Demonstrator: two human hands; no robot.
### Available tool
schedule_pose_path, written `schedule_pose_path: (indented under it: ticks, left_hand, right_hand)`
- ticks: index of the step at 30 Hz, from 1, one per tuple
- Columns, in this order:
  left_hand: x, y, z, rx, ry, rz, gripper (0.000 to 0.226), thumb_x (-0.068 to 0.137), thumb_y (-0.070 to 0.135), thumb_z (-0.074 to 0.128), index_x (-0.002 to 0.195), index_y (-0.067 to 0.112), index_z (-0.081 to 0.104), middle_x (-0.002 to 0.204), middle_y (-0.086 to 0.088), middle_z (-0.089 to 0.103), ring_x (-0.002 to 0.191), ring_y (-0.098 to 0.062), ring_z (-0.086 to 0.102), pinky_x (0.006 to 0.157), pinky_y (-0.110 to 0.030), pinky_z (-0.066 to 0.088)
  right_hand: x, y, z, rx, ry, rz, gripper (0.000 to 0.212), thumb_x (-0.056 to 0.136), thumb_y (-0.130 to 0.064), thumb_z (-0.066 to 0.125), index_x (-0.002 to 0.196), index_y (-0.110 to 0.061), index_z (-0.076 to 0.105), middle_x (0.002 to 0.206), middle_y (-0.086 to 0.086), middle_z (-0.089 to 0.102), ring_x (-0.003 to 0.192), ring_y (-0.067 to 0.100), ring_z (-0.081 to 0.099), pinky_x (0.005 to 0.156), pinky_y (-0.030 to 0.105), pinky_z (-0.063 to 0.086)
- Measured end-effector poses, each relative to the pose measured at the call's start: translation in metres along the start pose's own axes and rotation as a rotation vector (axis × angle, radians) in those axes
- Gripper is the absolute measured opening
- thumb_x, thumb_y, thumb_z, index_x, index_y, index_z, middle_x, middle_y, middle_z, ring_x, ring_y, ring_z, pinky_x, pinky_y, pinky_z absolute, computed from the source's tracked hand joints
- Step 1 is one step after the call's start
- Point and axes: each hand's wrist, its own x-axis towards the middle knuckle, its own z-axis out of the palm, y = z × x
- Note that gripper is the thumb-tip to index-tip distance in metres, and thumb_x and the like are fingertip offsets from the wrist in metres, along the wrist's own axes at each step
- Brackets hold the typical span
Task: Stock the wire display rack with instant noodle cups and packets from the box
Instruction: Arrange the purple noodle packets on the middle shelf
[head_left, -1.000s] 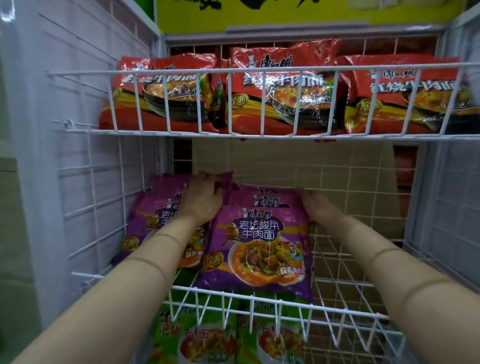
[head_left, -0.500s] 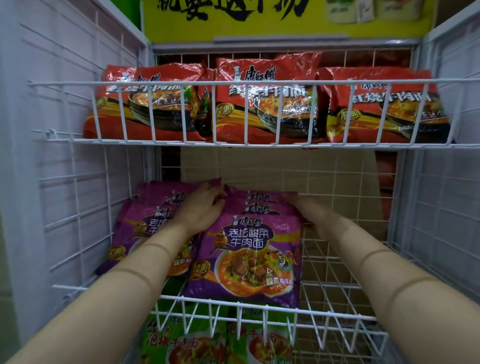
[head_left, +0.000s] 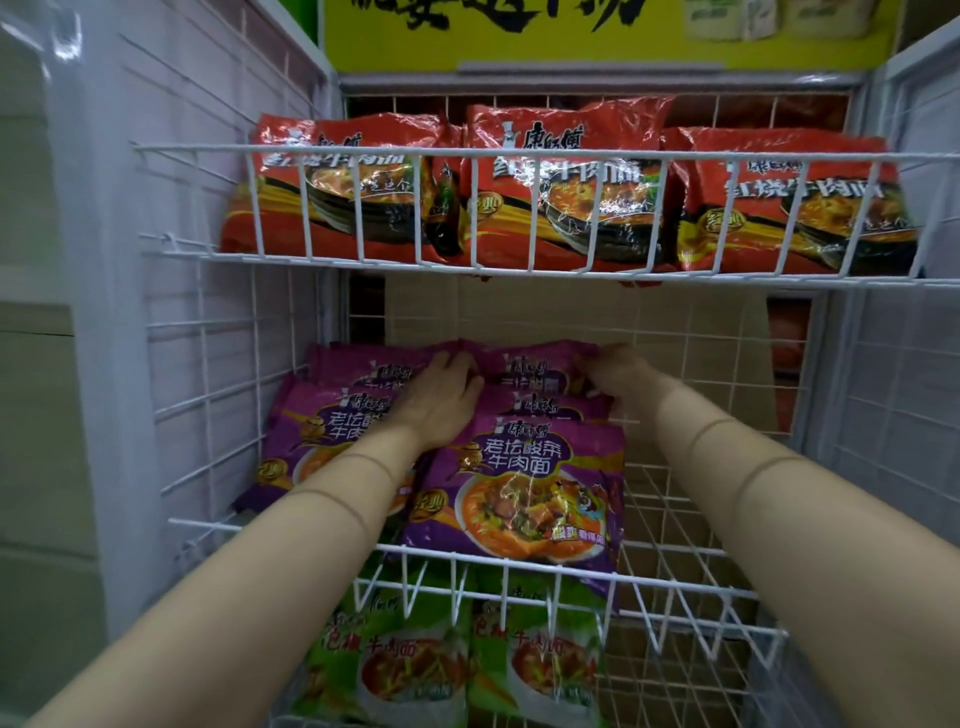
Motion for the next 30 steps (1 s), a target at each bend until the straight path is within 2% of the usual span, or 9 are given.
schedule_pose_path:
  ticks: [3,6,8,11,14,20,22,26,30]
  left_hand:
    - [-0.003,-0.005,-0.003,-0.076,0.068,0.013,0.028,0.1,0.02,0.037,0.119,0.005,0.051,0.123,-0.016,0.045,0.112,-0.032,0.049,0.097,-0.035,0.039]
    - [-0.003,-0.011,-0.006,-0.111,0.146,-0.057,0.027,0.1,0.019,0.035,0.118,0.005,0.05,0.124,-0.017,0.042,0.109,-0.033,0.05,0.096,-0.036,0.041]
    - [0.002,-0.017,-0.009,-0.062,0.205,-0.115,0.03,0.097,0.017,0.033,0.117,0.003,0.051,0.124,-0.02,0.044,0.109,-0.036,0.049,0.094,-0.039,0.042]
    - [0.015,-0.033,-0.023,0.096,0.24,-0.16,0.037,0.088,0.017,0.04,0.118,0.001,0.053,0.124,-0.02,0.049,0.111,-0.038,0.047,0.093,-0.04,0.042]
    - [0.024,-0.048,-0.041,0.193,0.161,-0.199,0.044,0.083,0.014,0.054,0.125,0.003,0.051,0.127,-0.019,0.05,0.116,-0.038,0.046,0.091,-0.037,0.041]
    - [0.023,-0.055,-0.032,0.175,0.133,-0.272,0.035,0.085,0.026,0.05,0.114,0.01,0.06,0.119,-0.014,0.059,0.109,-0.034,0.052,0.073,-0.03,0.034]
    - [0.029,-0.053,-0.034,0.157,0.111,-0.299,0.04,0.09,0.032,0.046,0.123,0.013,0.058,0.125,-0.014,0.056,0.114,-0.035,0.05,0.076,-0.03,0.035]
    - [0.042,-0.051,-0.038,0.251,-0.078,-0.369,0.074,0.079,0.068,0.032,0.135,0.024,0.048,0.142,-0.018,0.038,0.127,-0.037,0.041,0.1,-0.04,0.035]
    - [0.049,-0.055,-0.034,0.196,-0.11,-0.388,0.072,0.073,0.06,0.033,0.134,0.023,0.048,0.145,-0.021,0.032,0.128,-0.038,0.038,0.1,-0.041,0.035]
  right_hand:
    - [0.001,0.013,0.009,-0.083,0.028,-0.005,0.036,0.098,-0.016,0.046,0.128,0.003,0.052,0.131,0.02,0.055,0.06,0.009,0.044,0.044,0.009,0.04]
    - [0.0,0.019,0.013,-0.111,0.101,0.002,0.029,0.1,-0.022,0.043,0.099,-0.002,0.063,0.126,0.024,0.057,0.087,0.028,0.06,0.07,0.027,0.045]
    - [-0.001,0.018,0.013,-0.136,0.128,-0.015,0.029,0.099,-0.024,0.045,0.083,-0.008,0.062,0.12,0.026,0.06,0.102,0.032,0.06,0.079,0.033,0.043]
    - [0.0,0.023,0.012,-0.12,0.094,-0.038,0.03,0.093,-0.025,0.055,0.109,-0.001,0.066,0.115,0.023,0.064,0.106,0.036,0.061,0.091,0.04,0.049]
    - [0.004,0.025,0.013,-0.136,0.074,-0.033,0.035,0.089,-0.026,0.061,0.113,0.0,0.065,0.116,0.023,0.064,0.106,0.036,0.061,0.094,0.043,0.049]
    - [0.012,0.025,0.016,-0.3,0.014,-0.023,0.043,0.097,-0.031,0.049,0.124,-0.001,0.059,0.128,0.021,0.058,0.118,0.033,0.055,0.096,0.033,0.043]
    - [0.015,0.027,0.016,-0.35,0.031,-0.02,0.04,0.097,-0.027,0.048,0.12,0.003,0.06,0.125,0.024,0.059,0.116,0.034,0.056,0.096,0.035,0.045]
    - [0.015,0.027,0.015,-0.403,0.136,-0.015,0.033,0.096,-0.024,0.049,0.108,0.002,0.065,0.116,0.024,0.064,0.108,0.033,0.06,0.071,0.024,0.037]
    - [0.012,0.025,0.016,-0.328,0.127,-0.022,0.033,0.093,-0.025,0.055,0.111,0.002,0.064,0.117,0.023,0.063,0.101,0.029,0.061,0.069,0.023,0.032]
